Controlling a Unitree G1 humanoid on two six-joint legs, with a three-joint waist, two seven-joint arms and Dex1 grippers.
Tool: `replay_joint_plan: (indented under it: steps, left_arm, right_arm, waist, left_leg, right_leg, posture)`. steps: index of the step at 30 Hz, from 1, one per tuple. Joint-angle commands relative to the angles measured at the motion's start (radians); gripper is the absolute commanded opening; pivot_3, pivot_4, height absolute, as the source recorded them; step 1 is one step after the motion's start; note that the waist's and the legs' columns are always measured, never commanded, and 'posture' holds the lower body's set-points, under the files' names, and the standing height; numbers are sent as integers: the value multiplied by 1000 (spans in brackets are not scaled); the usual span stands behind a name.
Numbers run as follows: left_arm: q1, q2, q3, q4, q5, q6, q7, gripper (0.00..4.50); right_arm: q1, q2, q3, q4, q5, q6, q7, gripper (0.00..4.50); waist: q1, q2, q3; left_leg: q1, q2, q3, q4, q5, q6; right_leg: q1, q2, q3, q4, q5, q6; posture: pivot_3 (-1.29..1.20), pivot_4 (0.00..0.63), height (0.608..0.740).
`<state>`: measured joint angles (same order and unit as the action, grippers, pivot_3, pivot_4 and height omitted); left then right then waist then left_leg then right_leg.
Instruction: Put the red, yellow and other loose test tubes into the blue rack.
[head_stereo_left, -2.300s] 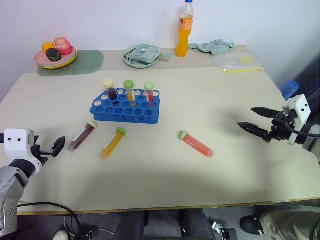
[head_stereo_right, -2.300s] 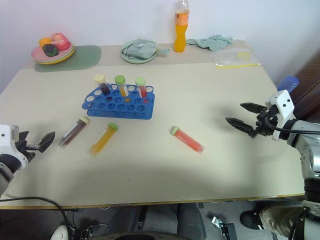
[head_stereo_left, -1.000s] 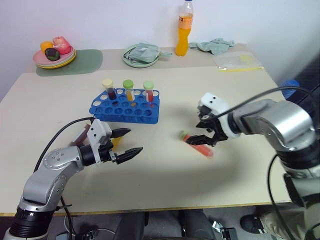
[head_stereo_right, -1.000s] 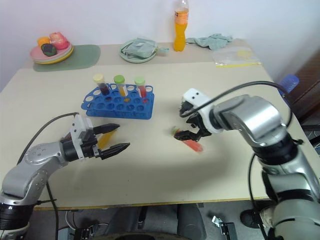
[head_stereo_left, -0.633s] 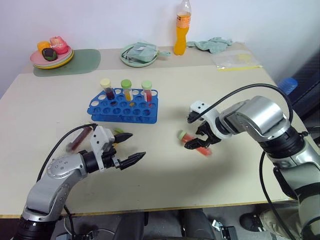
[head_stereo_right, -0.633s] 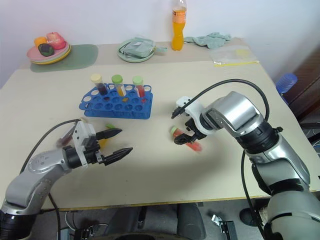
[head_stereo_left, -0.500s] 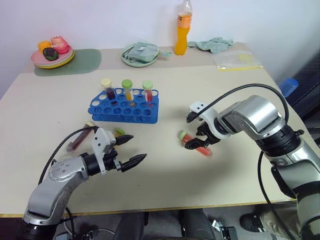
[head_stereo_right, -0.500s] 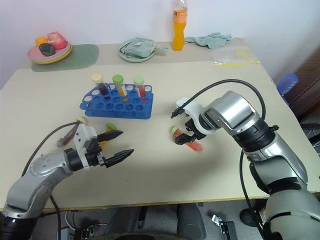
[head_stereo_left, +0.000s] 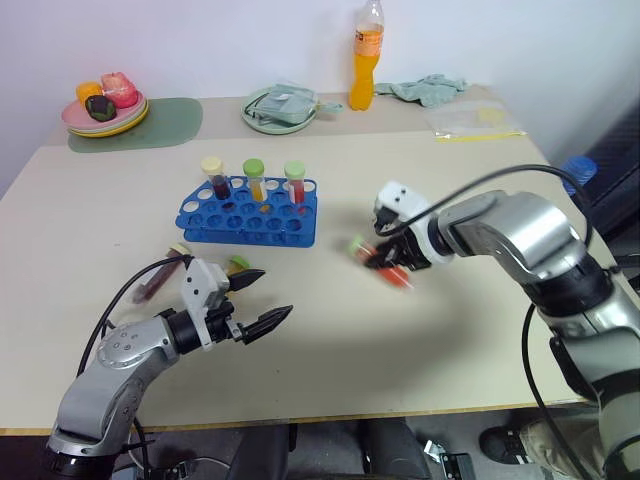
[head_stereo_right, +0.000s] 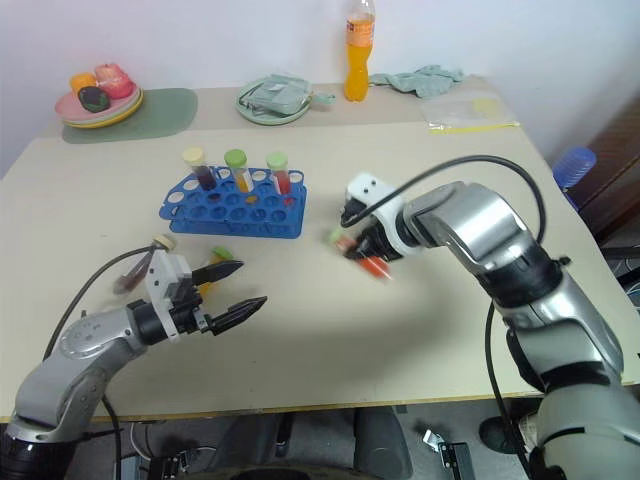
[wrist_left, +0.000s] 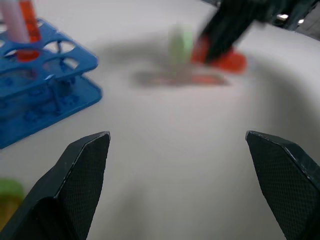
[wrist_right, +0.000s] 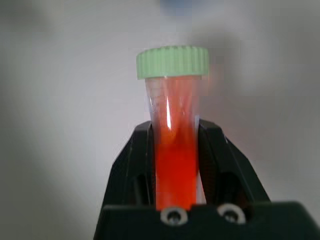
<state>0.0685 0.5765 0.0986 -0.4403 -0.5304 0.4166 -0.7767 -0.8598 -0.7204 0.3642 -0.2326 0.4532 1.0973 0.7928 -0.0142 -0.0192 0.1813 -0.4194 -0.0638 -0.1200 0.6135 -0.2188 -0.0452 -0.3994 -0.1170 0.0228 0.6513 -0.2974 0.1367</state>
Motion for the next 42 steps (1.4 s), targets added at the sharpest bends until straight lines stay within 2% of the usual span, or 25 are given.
replay_joint_plan:
  steps: [1,4,8,12,18,26,42]
  left_arm:
    - [-21,-20,101,56,2,-58,52,4500]
    - [-78,-48,186,152,0,-73,136,4500]
    - [-159,-24,245,266,39,-94,192,4500]
    - [-174,-4,261,280,36,-80,190,4500]
    - [-137,26,262,211,-13,-7,155,4500]
    - [-40,59,255,80,-101,116,103,4500]
    - [-2,57,246,63,-95,111,80,4500]
  right_arm:
    - [107,129,-165,-107,-7,-336,-53,718]
    - [154,344,-243,-80,5,-393,-218,718]
    - [195,657,-155,158,-193,-825,-403,718]
    - [201,777,-141,343,-269,-1040,-438,718]
    - [197,844,-136,501,-322,-1182,-454,718]
    - [178,870,-175,642,-338,-1236,-475,718]
    - [99,902,-186,806,-342,-1297,-449,718]
  waist:
    - [-2,0,0]
    - [-6,0,0]
    - [-8,-1,-1]
    - [-7,-1,-1]
    - [-14,-1,-1]
    - [-33,0,0]
    - [-32,0,0]
  left_leg:
    - [0,0,0,0,0,0]
    - [2,2,1,1,0,0]
    - [3,2,0,0,2,-4]
    - [4,2,1,-1,5,-8]
    - [4,2,1,-2,4,-6]
    - [5,4,0,-3,4,-6]
    - [5,4,0,-3,4,-6]
  right_leg:
    - [0,0,0,0,0,0]
    - [1,1,1,2,1,0]
    - [0,4,1,4,2,-2]
    - [-1,3,2,5,2,-3]
    - [-3,3,2,7,2,-3]
    - [-7,4,3,12,2,-4]
    - [-7,4,3,12,2,-4]
  posture:
    - [0,150,740]
    - [0,150,740]
    - [0,150,740]
    - [0,150,740]
    - [0,150,740]
    - [0,150,740]
    - [0,150,740]
